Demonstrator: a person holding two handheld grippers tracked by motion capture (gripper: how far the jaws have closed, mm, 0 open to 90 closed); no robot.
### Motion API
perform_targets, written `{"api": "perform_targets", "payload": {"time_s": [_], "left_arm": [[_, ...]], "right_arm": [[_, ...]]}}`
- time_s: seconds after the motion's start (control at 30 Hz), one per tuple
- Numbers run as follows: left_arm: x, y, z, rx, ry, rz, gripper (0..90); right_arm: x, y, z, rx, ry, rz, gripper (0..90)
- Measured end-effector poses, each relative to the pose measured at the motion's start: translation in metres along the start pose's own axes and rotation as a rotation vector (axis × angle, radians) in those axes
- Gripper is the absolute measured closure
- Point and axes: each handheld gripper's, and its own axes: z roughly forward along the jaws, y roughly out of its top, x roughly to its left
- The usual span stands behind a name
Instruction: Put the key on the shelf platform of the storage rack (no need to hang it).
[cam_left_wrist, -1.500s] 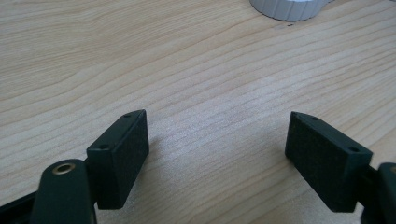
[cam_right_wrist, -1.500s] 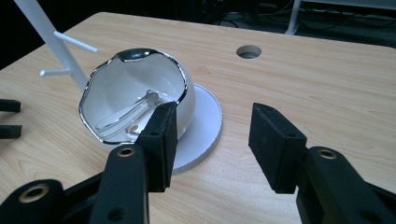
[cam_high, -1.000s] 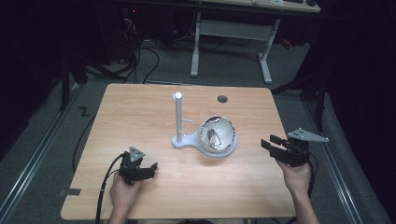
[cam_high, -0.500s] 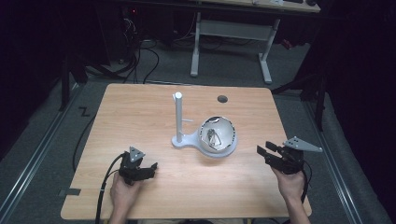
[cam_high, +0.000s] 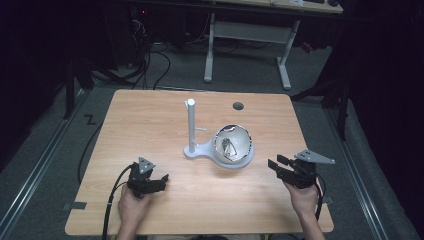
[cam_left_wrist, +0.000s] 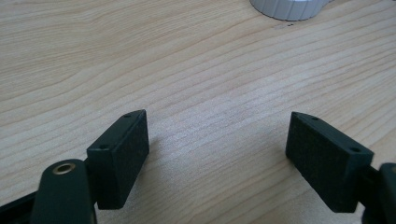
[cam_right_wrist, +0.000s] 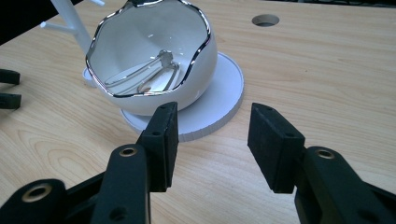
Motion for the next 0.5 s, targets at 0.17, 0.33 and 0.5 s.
{"api": "perform_targets", "payload": {"time_s": [0.17, 0.33, 0.5], "left_arm": [[0.000, 0.000, 0.000, 0.000, 0.000, 0.000, 21.8], [0.000, 0.000, 0.000, 0.000, 0.000, 0.000, 21.8], [0.000, 0.000, 0.000, 0.000, 0.000, 0.000, 21.9]], "right_arm": [[0.002, -0.004, 0.007, 0.011, 0.015, 0.010, 53.5], [0.004, -0.007, 0.013, 0.026, 0.024, 0.013, 53.5], [0.004, -0.011, 0.019, 0.045, 0.027, 0.015, 53.6]]}}
